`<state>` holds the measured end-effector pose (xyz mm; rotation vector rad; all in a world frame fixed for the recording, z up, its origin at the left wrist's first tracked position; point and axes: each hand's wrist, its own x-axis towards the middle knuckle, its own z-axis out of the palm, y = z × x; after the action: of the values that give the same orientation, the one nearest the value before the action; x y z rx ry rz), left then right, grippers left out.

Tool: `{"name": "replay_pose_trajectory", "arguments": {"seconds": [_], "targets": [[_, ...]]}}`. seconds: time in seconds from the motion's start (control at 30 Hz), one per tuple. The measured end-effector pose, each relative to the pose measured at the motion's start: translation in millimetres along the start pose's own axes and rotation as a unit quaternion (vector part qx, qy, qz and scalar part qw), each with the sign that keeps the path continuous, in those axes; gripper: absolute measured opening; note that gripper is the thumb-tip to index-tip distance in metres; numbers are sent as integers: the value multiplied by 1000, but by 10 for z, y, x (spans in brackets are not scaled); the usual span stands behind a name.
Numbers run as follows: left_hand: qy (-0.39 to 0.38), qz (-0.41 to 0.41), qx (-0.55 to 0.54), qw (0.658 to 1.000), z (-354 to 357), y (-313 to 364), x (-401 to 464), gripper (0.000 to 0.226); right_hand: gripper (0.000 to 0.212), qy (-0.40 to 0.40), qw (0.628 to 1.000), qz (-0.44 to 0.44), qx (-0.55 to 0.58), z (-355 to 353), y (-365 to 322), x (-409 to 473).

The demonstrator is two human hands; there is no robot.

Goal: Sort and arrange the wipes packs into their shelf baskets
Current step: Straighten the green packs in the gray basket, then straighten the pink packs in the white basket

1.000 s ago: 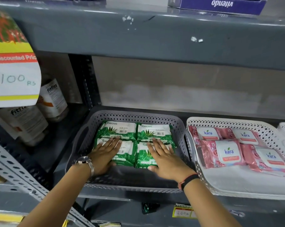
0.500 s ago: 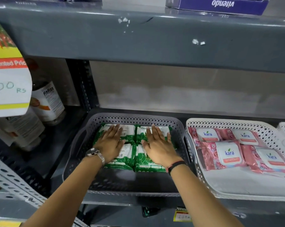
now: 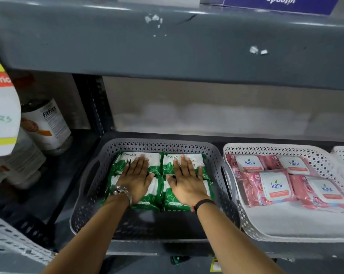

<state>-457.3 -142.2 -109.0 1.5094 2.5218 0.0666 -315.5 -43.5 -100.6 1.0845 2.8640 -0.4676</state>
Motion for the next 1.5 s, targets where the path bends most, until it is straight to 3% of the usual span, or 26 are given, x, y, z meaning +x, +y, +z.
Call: {"name": "replay_pose_trajectory", "arguments": {"seconds": [0.27,0.47,0.57,0.67,0.73,0.8,0.9,0.97,1.07,1.23,1.5], "targets": [[-36,3,-23,999,-127,25,-15,55,58,-41,998,-10,38,-95,1,-4],[38,3,-72,997,-422,419,-34,52,46,151,980,-99,79,-658,453,-301],[118,65,-108,985,-580,1034,-7,50,42,218,969,-91,73,-1027,1044,-557],[150,139,-139,969,-635,1843,-5,51,48,259,963,-58,38,-1313,1789,-894],[135,184,-138,964,-613,2327,27,54,48,245,968,-27,37,-1453,2297,-1090],[90,217,-84,968,-550,2733,85,62,51,168,985,-3,39,-1550,2760,-1265],[7,202,10,979,-393,3091,150,83,74,10,999,0,41,-1561,3189,-1412],[-25,168,53,984,-254,3237,178,97,84,-33,999,-11,22,-1486,3342,-1446],[-22,119,123,985,-99,3334,167,104,85,-43,999,-31,6,-1350,3448,-1411],[12,114,172,978,-43,3356,194,90,79,-25,998,-54,4,-1268,3489,-1360],[-92,118,112,982,-41,3111,186,96,78,-21,997,-73,-15,-1159,3460,-1305]]}}
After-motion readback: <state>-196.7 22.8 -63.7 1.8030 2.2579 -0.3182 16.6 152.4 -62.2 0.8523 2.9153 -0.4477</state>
